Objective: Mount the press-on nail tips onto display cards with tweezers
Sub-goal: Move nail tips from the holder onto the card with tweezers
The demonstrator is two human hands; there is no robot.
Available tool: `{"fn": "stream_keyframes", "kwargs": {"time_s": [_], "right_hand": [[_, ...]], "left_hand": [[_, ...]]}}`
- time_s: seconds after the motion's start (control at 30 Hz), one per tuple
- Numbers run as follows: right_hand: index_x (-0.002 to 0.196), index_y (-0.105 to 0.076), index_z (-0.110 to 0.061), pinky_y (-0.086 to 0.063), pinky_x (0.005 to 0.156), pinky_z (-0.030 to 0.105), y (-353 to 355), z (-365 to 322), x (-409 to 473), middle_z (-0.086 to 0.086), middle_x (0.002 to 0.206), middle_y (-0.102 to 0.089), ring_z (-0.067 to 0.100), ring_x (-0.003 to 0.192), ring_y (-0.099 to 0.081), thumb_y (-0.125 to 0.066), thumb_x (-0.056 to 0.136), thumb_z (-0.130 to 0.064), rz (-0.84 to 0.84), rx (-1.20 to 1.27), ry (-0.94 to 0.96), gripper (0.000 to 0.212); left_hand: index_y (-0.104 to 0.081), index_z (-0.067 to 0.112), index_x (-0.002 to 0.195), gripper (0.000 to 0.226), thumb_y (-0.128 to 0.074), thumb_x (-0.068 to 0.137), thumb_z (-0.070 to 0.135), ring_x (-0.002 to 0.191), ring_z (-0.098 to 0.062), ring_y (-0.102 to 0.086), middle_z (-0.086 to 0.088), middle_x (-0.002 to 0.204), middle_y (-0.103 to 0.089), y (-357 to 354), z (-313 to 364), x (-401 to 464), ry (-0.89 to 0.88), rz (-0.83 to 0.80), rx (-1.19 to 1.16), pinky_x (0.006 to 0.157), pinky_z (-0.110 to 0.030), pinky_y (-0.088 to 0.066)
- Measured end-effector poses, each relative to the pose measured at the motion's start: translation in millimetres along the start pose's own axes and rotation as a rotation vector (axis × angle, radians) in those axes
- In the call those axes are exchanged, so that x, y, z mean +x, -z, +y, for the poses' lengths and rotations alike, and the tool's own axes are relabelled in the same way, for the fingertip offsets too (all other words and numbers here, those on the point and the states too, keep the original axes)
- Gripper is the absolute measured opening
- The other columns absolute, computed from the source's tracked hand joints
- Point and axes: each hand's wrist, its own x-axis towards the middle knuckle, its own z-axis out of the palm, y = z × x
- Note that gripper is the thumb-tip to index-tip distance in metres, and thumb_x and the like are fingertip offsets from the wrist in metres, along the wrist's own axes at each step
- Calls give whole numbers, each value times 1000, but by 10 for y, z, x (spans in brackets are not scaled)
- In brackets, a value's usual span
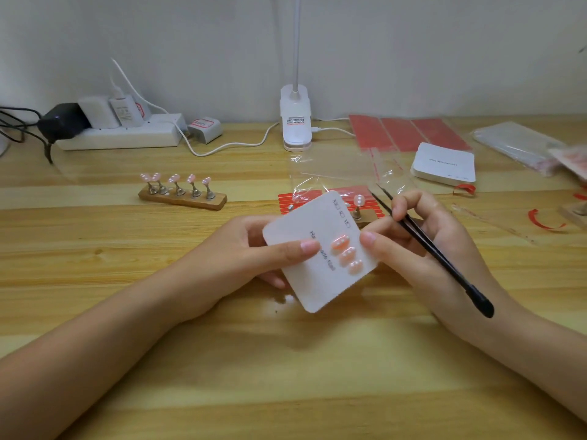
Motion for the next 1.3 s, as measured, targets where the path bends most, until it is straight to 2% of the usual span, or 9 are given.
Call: {"fn": "stream_keyframes", "kwargs": {"time_s": [0.2,0.33,0.47,0.7,0.8,0.9,1.07,1.17,1.3], "right_hand": [[79,-38,-14,-49,64,18,-1,-9,11,3,64,-68,16,66,-64,-63,66,-16,50,27,9,28],[78,-39,-13,-51,63,19,-12,-4,3,0,64,-69,11,63,-64,-64,67,-17,-12,-13,7,27],[79,-40,-13,-52,70,19,-10,3,8,-2,65,-69,7,61,-63,-60,72,-20,1,-67,34,22],[79,-40,-14,-50,65,16,30,54,20,-4,63,-67,7,59,-64,-59,82,3,14,-81,28,26],[79,-42,-16,-51,65,17,41,57,18,0,65,-68,9,62,-65,-60,82,3,-9,-118,13,27],[78,-44,-17,-52,65,18,38,53,10,0,67,-68,9,64,-65,-62,82,3,-29,-177,13,27],[78,-45,-21,-54,69,30,26,60,-3,13,76,-64,23,68,-64,-64,81,-2,-43,-335,49,27],[79,-46,-25,-52,63,24,16,89,-12,2,79,-62,14,64,-61,-64,81,-7,-46,-460,78,25],[81,-48,-28,-48,62,12,5,126,-6,-5,81,-59,8,68,-58,-67,80,-10,-7,-572,112,27]], "left_hand": [[-74,30,87,40,-60,70,64,74,-9,-66,5,84,-72,41,60,-28,24,-144,-64,65,-19,-52],[-72,17,78,28,-66,78,44,60,-23,-53,-20,77,-65,4,17,18,31,31,70,50,-18,-43],[-71,13,73,22,-63,69,33,40,-12,-42,-7,63,-64,-12,1,-1,9,113,38,42,-14,-38],[-74,18,75,20,-63,68,33,39,-13,-54,-13,63,-68,-18,29,-43,40,108,11,40,-15,-44],[-67,23,58,27,-58,70,45,31,-9,-44,-2,41,-55,-2,48,-67,23,124,194,36,-14,-37],[-59,20,55,33,-57,74,48,32,-5,-40,4,44,-55,53,4,-52,-115,293,379,36,-14,-33],[-57,33,90,31,-58,72,59,58,2,-44,15,72,-48,98,-54,-73,-365,260,857,50,-18,-35],[-57,40,104,47,-49,69,70,68,13,-42,28,78,-43,76,-70,-96,-356,171,1016,50,-16,-33],[-60,41,108,54,-44,67,74,70,4,-39,32,76,-40,72,-81,-94,-317,160,1054,50,-15,-31]]}}
